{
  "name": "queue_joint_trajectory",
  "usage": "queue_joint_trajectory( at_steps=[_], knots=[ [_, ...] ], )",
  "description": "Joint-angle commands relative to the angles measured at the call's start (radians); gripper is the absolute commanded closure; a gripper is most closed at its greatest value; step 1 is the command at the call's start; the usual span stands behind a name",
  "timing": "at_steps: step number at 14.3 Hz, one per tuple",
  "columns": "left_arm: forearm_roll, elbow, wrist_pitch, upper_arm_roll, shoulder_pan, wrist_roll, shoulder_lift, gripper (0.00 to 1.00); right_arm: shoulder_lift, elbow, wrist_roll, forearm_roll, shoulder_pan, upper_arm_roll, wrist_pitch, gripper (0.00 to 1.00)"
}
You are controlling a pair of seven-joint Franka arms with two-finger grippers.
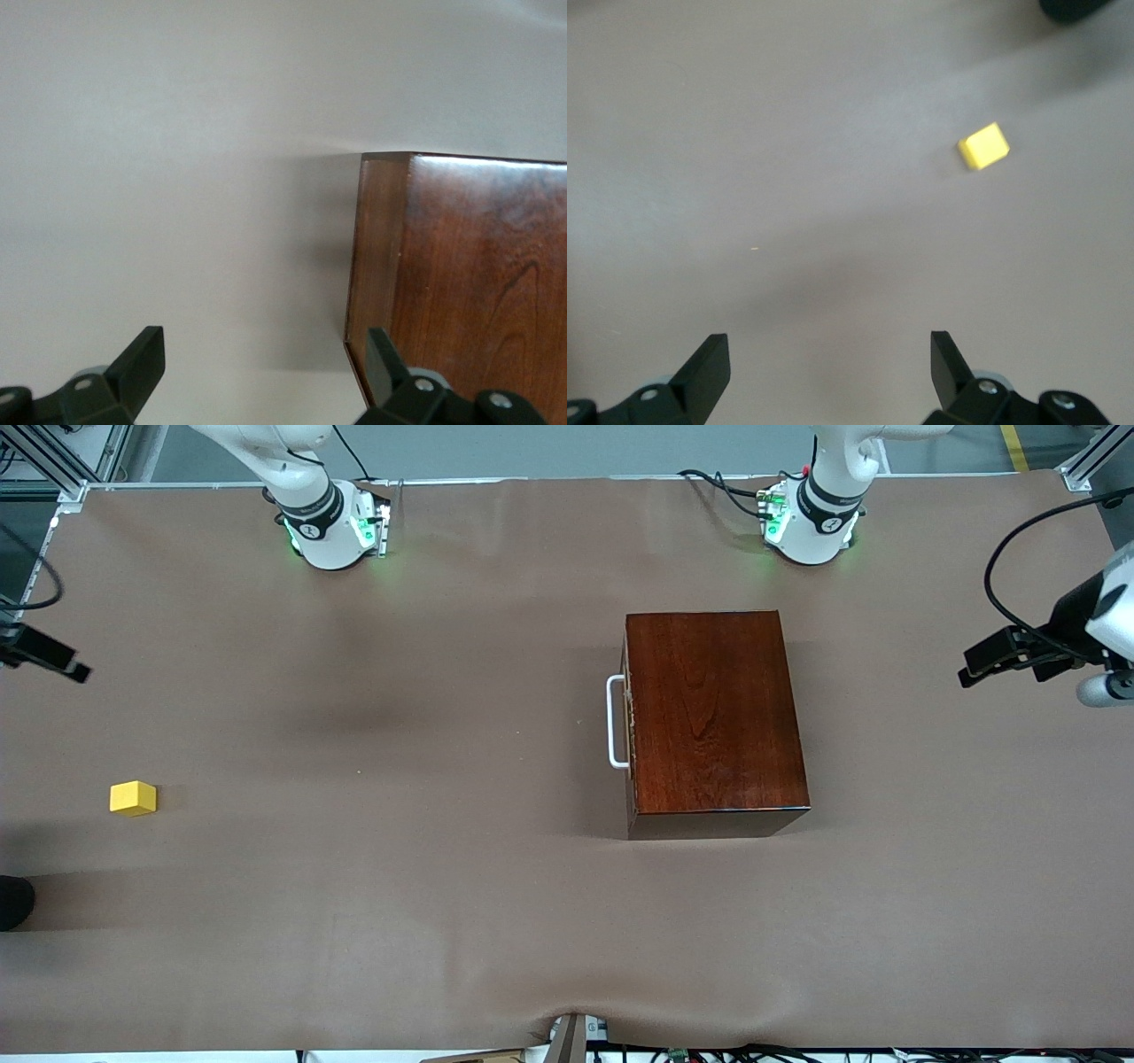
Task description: Open drawer, take yellow block, close drawer
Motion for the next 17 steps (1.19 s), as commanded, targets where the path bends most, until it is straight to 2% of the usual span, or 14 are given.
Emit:
queue_joint_trajectory(
  at_steps=[1, 5, 8, 13, 17],
  knots=[
    [0.028, 0.025, -0.070, -0.054, 0.019, 0.033, -0.011, 0.00, -0.039, -0.011, 0.138, 0.000, 0.043, -0.003, -0.034, 0.00],
    [0.039, 0.052, -0.100, -0.067, 0.028, 0.130, -0.009, 0.00, -0.058, -0.014, 0.141, 0.008, 0.058, -0.001, -0.042, 0.00],
    [0.050, 0.059, -0.100, -0.065, 0.028, 0.130, -0.003, 0.00, -0.058, -0.014, 0.116, 0.006, 0.066, -0.003, -0.048, 0.00],
    [0.048, 0.063, -0.103, -0.067, 0.018, 0.114, 0.006, 0.00, -0.058, -0.011, -0.055, -0.002, 0.072, -0.009, -0.048, 0.00],
    [0.048, 0.063, -0.111, -0.065, 0.018, 0.113, 0.005, 0.00, -0.059, -0.011, -0.088, -0.003, 0.073, -0.008, -0.048, 0.00]
  ],
)
